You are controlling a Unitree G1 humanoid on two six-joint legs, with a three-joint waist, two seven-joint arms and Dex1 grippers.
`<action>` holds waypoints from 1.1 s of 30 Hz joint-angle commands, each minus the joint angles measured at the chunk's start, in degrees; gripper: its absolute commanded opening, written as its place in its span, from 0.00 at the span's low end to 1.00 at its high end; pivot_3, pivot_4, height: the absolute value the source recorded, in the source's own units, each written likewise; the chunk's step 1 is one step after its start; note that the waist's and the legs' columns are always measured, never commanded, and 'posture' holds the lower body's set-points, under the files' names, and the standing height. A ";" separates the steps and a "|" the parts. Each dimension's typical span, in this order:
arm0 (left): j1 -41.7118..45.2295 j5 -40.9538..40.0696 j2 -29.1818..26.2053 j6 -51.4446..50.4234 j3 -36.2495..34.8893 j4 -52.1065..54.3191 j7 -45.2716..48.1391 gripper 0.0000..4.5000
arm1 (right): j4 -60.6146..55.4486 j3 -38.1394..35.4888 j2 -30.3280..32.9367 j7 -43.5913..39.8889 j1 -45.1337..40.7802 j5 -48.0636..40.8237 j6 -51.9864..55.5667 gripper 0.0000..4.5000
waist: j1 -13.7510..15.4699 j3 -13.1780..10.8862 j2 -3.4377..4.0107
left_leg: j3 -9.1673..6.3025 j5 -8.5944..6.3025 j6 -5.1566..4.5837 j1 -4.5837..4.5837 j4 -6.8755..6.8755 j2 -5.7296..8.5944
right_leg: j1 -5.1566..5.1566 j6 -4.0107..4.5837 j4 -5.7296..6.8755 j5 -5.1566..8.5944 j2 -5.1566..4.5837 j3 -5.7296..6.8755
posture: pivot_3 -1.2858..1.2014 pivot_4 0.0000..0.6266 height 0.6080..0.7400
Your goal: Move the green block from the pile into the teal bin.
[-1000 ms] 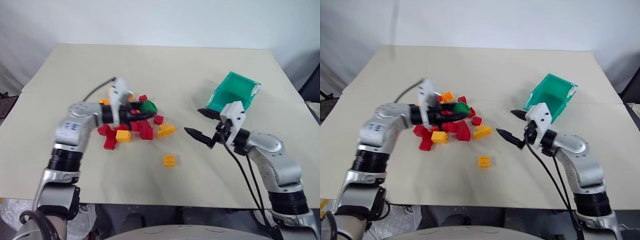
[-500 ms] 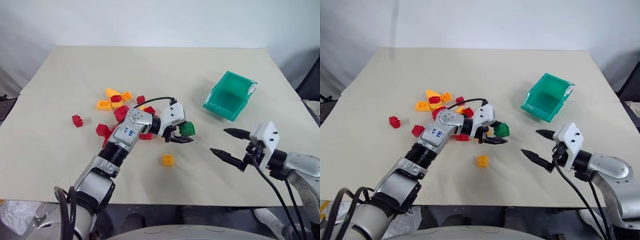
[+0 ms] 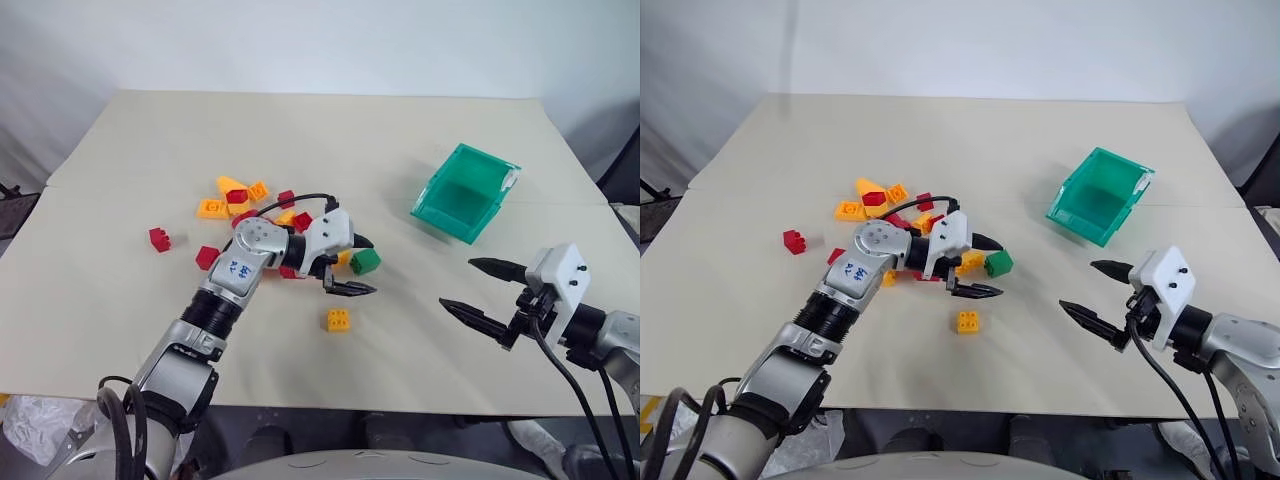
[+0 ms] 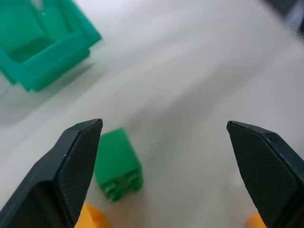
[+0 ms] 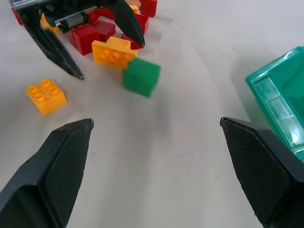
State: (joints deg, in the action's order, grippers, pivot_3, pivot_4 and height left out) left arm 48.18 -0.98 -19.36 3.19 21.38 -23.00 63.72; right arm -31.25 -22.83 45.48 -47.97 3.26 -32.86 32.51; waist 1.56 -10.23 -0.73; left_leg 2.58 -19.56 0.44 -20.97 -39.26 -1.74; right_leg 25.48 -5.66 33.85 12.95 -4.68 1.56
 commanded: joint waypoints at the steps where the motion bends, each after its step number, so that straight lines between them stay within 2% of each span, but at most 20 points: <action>1: -0.28 -0.90 0.53 1.54 -2.69 1.29 -2.14 0.99 | -1.13 -1.80 1.08 0.08 0.01 -1.05 -0.12 1.00 | -0.01 0.00 0.00 | 0.00 0.00 0.00 0.00 0.00 0.00 | 0.00 0.00 0.00 0.00 0.00 0.00 | 0.52 0.24 1.00; 4: -0.77 -5.60 -0.63 -5.66 -8.72 3.80 -4.02 0.99 | -2.32 -4.28 1.34 0.12 2.04 -1.69 0.61 1.00 | -0.02 0.00 0.00 | -0.01 0.00 0.00 -0.04 -0.03 0.00 | 0.00 -0.03 0.03 -0.02 0.00 0.00 | 0.52 0.24 1.00; 11: -8.48 -15.24 -11.58 -14.06 -18.84 10.07 2.33 0.99 | -4.32 -12.11 3.77 -4.15 11.67 -3.68 2.50 1.00 | -0.18 0.02 0.04 | -0.05 -0.05 -0.08 0.07 0.01 -0.01 | 0.00 -0.03 0.08 -0.02 0.09 -0.16 | 0.52 0.24 1.00; 13: -11.03 -17.54 -16.11 -16.80 -22.90 10.33 3.30 0.99 | -4.63 -11.82 5.28 -2.88 10.75 -4.40 5.19 1.00 | -0.32 -0.01 -0.02 | -0.02 -0.05 -0.07 0.16 0.00 0.02 | -0.02 -0.07 0.07 -0.04 0.08 -0.25 | 0.52 0.24 1.00; 15: -12.88 -19.75 -18.11 -16.34 -25.79 10.96 4.21 0.99 | -5.08 -9.75 6.54 -1.27 8.40 -4.99 7.40 1.00 | -0.49 -0.05 -0.09 | 0.12 -0.05 -0.07 0.35 0.00 0.02 | -0.05 -0.02 0.03 -0.01 0.09 -0.40 | 0.52 0.24 1.00; 17: -14.71 -21.97 -19.39 -18.78 -27.38 12.62 4.87 0.99 | -4.53 -5.98 6.92 -0.20 3.80 -6.55 9.23 1.00 | -0.45 -0.07 -0.13 | 0.15 -0.04 -0.06 0.47 0.00 0.00 | -0.10 0.02 0.08 0.01 0.09 -0.43 | 0.52 0.24 1.00; 22: -20.59 -27.13 -20.53 -21.34 -31.70 16.84 5.79 0.99 | 1.47 12.23 7.89 -3.61 -13.47 -2.25 8.75 1.00 | -1.21 -0.09 -0.16 | 0.23 -0.04 -0.04 0.67 0.02 -0.02 | -0.23 0.08 0.14 0.03 0.09 -0.53 | 0.52 0.24 1.00; 24: -23.00 -28.33 -20.62 -20.77 -32.51 18.48 6.51 0.99 | 8.07 21.44 6.71 -5.82 -23.64 2.60 7.91 1.00 | -1.50 -0.10 -0.18 | 0.21 -0.04 -0.04 0.66 0.01 -0.03 | -0.22 0.10 0.15 0.05 0.10 -0.50 | 0.52 0.24 1.00; 28: -25.71 -30.70 -19.74 -19.42 -34.10 20.39 7.77 0.99 | 19.53 32.11 3.68 -10.11 -36.51 9.13 4.69 1.00 | -1.77 -0.09 -0.21 | 0.30 -0.05 -0.03 0.66 0.02 -0.02 | -0.16 0.10 0.18 0.04 0.10 -0.57 | 0.52 0.24 1.00; 30: -28.43 -31.81 -19.29 -17.93 -35.76 21.64 8.06 0.99 | 31.83 39.34 -1.18 -13.27 -45.87 15.54 -0.03 1.00 | -1.81 -0.09 -0.20 | 0.31 -0.06 -0.03 0.60 0.06 -0.02 | -0.08 0.10 0.21 0.04 0.10 -0.56 | 0.52 0.24 1.00; 33: -31.32 -31.82 -19.15 -18.11 -37.20 23.70 5.32 0.99 | 46.35 45.75 -6.44 -17.50 -54.17 22.61 -7.44 1.00 | -2.80 -0.10 -0.19 | 0.48 -0.07 -0.03 0.60 0.08 -0.05 | 0.01 0.10 0.28 0.03 0.10 -0.63 | 0.52 0.24 1.00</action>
State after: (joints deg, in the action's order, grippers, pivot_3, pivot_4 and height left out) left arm 17.73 -31.43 -38.24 -15.53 -13.53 -1.85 70.41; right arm 10.34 21.18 39.51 -62.72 -49.07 -13.66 29.58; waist -1.24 -10.32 -0.92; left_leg 3.05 -19.62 0.41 -20.39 -39.14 -1.79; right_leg 25.51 -5.56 34.24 12.98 -4.58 0.94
